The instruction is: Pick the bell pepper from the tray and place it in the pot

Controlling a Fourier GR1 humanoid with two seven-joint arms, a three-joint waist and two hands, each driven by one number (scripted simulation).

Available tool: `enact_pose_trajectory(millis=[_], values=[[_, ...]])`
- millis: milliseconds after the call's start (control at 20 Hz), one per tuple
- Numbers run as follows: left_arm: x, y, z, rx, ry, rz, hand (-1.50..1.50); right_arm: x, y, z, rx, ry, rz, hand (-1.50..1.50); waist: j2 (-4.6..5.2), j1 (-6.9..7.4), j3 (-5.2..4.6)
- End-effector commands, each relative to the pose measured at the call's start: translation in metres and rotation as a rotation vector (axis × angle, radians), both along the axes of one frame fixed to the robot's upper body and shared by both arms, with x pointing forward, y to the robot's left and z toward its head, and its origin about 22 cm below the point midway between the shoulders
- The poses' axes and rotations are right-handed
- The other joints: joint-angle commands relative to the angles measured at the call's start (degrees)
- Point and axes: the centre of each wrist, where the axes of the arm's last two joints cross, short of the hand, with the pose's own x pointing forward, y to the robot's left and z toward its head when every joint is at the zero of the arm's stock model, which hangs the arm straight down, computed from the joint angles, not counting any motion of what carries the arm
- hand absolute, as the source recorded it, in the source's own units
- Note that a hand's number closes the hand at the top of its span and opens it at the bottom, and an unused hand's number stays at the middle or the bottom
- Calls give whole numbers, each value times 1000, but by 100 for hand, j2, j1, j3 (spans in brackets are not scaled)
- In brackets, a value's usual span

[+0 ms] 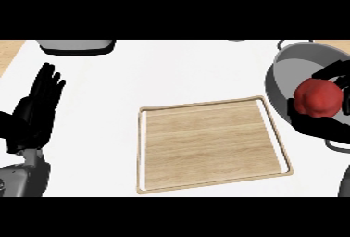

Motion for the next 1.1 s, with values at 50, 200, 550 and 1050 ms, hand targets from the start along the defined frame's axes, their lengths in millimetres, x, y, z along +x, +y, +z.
enact_pose_trajectory(millis=[50,200,550,1050], values=[[-2,0,-13,-3,2,4,0,34,-33,-29,32,15,-48,150,16,37,2],[-6,-9,2,18,-6,-1,0,50,-63,-37,78,20,-61,150,12,51,4],[-3,3,-5,-7,-9,-28,0,63,-107,-42,-239,-1,-240,150,62,156,-2],[3,-4,14,7,2,-48,0,114,-156,-105,-308,128,-278,150,54,187,11]])
